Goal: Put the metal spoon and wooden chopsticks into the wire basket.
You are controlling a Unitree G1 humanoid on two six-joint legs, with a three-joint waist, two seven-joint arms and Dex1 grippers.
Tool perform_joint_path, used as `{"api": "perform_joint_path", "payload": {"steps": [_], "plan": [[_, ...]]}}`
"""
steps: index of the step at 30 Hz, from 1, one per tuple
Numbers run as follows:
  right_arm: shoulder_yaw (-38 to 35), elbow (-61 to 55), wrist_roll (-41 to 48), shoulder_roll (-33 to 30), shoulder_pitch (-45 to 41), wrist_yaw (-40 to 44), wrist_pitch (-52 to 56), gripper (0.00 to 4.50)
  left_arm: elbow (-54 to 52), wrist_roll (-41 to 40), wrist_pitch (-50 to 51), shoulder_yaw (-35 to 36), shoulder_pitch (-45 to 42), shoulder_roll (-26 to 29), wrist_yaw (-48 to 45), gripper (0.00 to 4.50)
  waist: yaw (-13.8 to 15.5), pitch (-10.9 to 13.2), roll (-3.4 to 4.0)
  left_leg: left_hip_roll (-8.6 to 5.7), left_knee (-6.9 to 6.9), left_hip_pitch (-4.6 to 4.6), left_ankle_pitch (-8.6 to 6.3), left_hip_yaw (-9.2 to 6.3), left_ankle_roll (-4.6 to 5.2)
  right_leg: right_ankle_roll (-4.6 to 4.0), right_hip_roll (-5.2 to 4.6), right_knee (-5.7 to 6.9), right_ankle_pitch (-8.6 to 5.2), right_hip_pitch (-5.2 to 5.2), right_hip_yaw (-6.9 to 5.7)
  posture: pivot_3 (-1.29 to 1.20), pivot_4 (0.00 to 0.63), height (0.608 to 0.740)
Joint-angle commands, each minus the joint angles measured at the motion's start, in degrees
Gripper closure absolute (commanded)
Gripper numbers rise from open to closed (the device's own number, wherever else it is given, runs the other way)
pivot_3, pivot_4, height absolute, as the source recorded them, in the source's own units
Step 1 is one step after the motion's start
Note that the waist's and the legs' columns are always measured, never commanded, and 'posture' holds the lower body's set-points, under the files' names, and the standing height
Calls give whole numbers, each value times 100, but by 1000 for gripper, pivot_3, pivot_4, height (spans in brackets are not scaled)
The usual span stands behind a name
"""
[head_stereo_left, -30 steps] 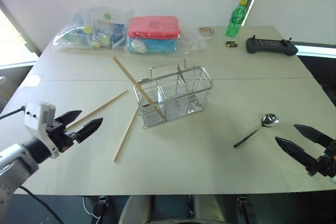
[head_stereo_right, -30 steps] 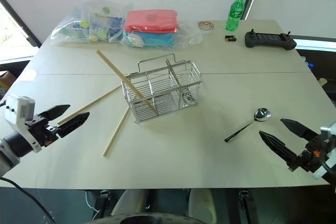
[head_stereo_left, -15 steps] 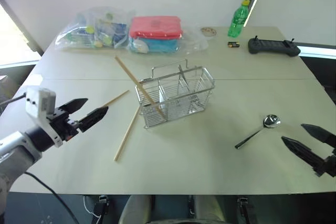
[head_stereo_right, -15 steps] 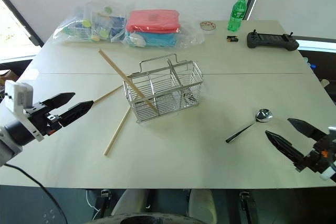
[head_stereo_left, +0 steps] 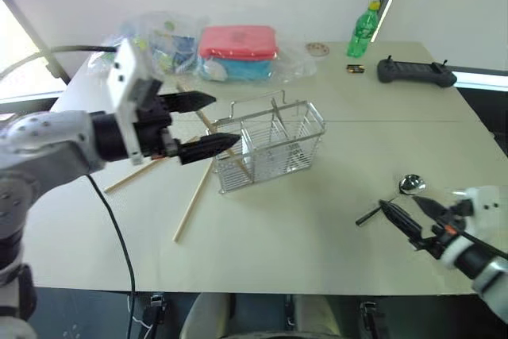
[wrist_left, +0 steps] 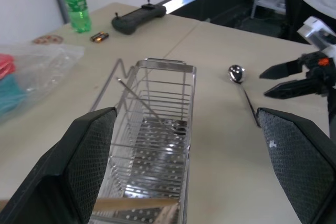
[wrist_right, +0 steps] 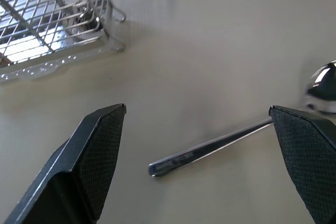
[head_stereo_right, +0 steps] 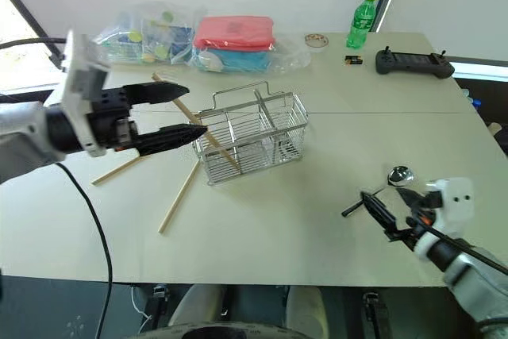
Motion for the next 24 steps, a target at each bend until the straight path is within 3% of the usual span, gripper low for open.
{"api": "perform_joint_path", "payload": {"steps": [1, 9, 18, 24], "plan": [[23, 99, 263, 84, -471, -791, 470, 42, -78, 290, -114, -99, -202, -99, -124, 0, -8, 4, -8, -1, -1, 0, 0, 1, 0, 0, -1, 0, 0, 0, 2, 0, 150, 692], [-361, 928, 1170, 542, -1759, -2712, 1614, 42, -212, 360, -33, -25, -114, -239, -101, 0, 16, 11, -11, -2, 0, -3, 0, -9, 1, 0, 6, 3, 0, -2, 2, 0, 150, 692], [-697, 1574, 1956, 575, -2608, -4655, 2284, 42, -312, 308, -22, 49, -39, -290, -12, 0, -3, 11, -11, -5, 2, -1, 2, -8, 3, 1, 9, 7, 1, -1, 2, 0, 150, 692], [-552, 1898, 2261, 536, -3012, -5455, 2457, 42, -387, 200, 14, 1, -73, -351, 37, 0, -21, 11, -11, -3, 1, 2, 2, -9, 4, 1, 16, 10, 1, 2, 2, 0, 150, 692]]}}
